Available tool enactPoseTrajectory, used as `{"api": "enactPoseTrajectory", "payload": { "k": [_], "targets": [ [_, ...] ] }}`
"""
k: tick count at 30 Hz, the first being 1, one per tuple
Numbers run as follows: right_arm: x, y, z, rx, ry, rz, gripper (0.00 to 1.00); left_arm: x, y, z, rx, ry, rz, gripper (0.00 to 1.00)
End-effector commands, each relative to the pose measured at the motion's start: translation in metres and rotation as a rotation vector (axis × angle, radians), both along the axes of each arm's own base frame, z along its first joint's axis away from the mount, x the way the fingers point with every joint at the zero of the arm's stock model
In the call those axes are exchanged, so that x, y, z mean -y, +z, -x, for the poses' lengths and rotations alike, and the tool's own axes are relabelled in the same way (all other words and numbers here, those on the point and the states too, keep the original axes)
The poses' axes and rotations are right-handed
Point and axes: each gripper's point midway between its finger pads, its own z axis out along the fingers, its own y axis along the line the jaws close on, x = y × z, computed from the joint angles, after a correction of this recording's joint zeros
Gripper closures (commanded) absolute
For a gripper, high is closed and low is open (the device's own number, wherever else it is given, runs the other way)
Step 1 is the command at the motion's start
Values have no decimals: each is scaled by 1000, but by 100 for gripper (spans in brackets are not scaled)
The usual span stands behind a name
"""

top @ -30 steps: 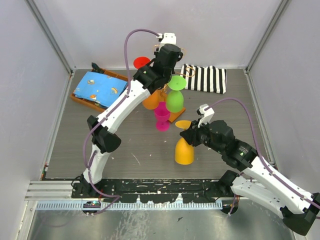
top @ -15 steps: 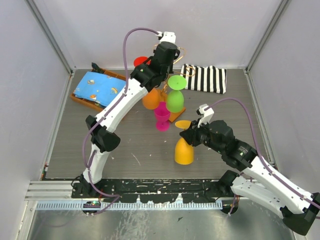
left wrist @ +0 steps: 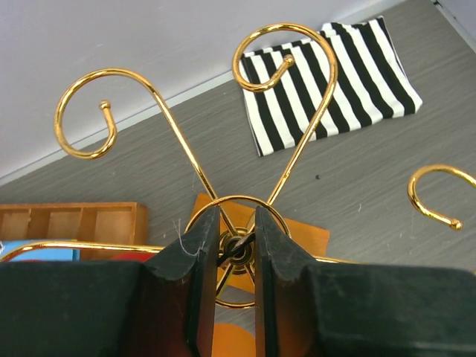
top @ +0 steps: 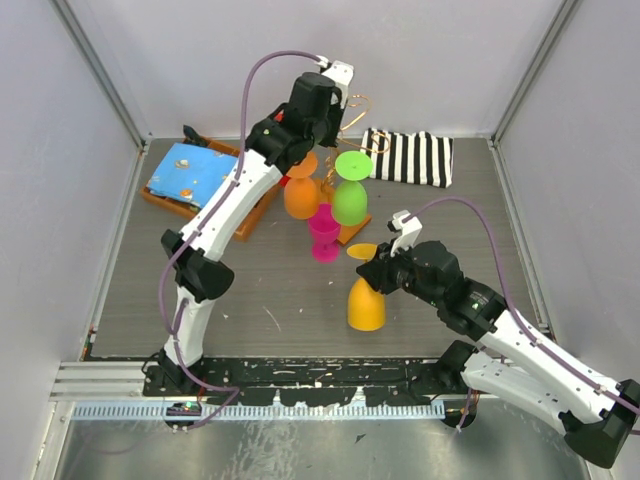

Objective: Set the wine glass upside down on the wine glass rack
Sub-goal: Adjust the wine rack at the center of the board.

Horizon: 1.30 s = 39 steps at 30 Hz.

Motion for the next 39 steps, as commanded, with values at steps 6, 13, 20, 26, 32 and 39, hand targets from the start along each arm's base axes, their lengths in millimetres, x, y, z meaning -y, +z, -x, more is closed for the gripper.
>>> {"api": "enactPoseTrajectory", "payload": {
  "k": [6, 13, 20, 26, 32, 39],
  "targets": [
    [-5, 19, -4, 50, 0, -57, 99, -14, 5, 13, -43, -199, -49, 100],
    [-5, 18, -5, 49, -3, -53, 99, -10, 10, 12, -3, -283, -77, 100],
    [-5, 16, -5, 47, -2, -47, 100, -11, 13, 10, -11, -303, -40, 89],
    [-6, 15, -5, 44, 2, -45, 99, -23, 21, -2, -3, -158, 12, 49],
    [-5, 14, -5, 43, -2, -46, 99, -29, 47, -1, 42, -69, 89, 35],
    [-6, 13, -5, 40, 0, -46, 99, -16, 68, 8, 99, -37, 141, 35]
  ]
}}
